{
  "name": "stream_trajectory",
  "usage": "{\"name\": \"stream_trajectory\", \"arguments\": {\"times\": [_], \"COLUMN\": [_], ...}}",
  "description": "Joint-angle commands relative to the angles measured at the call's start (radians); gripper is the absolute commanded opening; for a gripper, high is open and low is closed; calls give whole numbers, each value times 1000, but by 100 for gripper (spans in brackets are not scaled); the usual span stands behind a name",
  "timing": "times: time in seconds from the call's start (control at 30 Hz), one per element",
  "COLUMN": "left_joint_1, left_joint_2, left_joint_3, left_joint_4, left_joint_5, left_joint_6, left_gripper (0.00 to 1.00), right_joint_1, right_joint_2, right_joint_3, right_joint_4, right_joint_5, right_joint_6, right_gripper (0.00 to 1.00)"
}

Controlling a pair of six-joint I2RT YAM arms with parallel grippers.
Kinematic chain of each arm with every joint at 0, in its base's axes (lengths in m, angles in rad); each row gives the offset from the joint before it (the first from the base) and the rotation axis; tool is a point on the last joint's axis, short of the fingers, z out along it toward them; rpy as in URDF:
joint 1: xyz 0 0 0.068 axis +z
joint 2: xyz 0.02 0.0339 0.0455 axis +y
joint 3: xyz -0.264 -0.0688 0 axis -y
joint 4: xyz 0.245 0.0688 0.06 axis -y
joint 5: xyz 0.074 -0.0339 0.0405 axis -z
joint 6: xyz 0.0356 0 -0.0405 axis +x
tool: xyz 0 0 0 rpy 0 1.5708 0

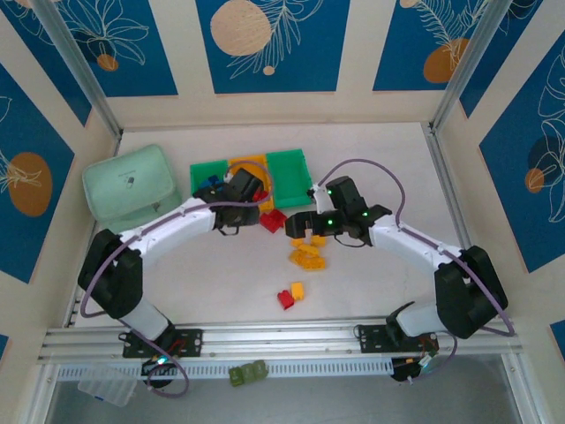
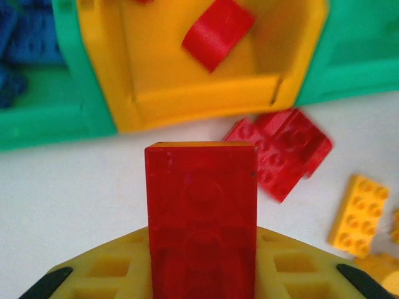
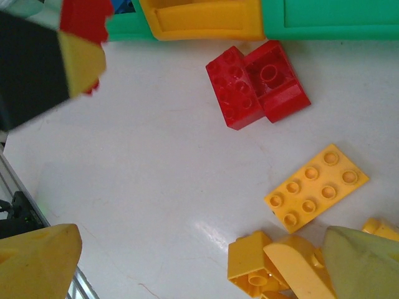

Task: Sort the legos into containers by color
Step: Place the lego in the container, then pick up the lego from the center of the table.

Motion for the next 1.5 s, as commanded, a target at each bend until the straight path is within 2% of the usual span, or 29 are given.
{"name": "stream_trajectory", "arguments": {"times": [0.0,0.17,0.23,0.37,0.4,0.47,0.53,0.77,0.93,1.2,1.47], "left_joint_1": [52,118,144,164,168,172,172,167,129,31,-87], "left_joint_2": [74,243,327,437,456,482,482,393,279,127,184], "left_joint_3": [102,250,338,445,471,513,527,487,362,119,55], "left_joint_4": [-24,9,-24,-51,-56,-77,-79,-89,-74,11,83], "left_joint_5": [-13,2,8,-42,-52,-48,-30,33,85,100,83], "left_joint_6": [76,121,134,167,172,179,188,189,152,-50,-207], "left_gripper": [24,24,24,26,29,41,45,51,56,61,69], "right_joint_1": [7,5,4,-2,-3,-7,-11,-35,-55,-73,-100], "right_joint_2": [12,12,15,12,9,7,4,-7,-16,-15,-26], "right_joint_3": [41,57,64,62,58,54,55,39,12,-56,-79], "right_joint_4": [-8,-9,-14,-20,-20,-18,-26,-20,-17,15,25], "right_joint_5": [18,29,30,30,30,28,27,12,-7,0,-4], "right_joint_6": [0,0,-4,-4,-4,-3,-4,7,12,45,51], "right_gripper": [99,99,99,99,99,99,99,99,99,99,99]}}
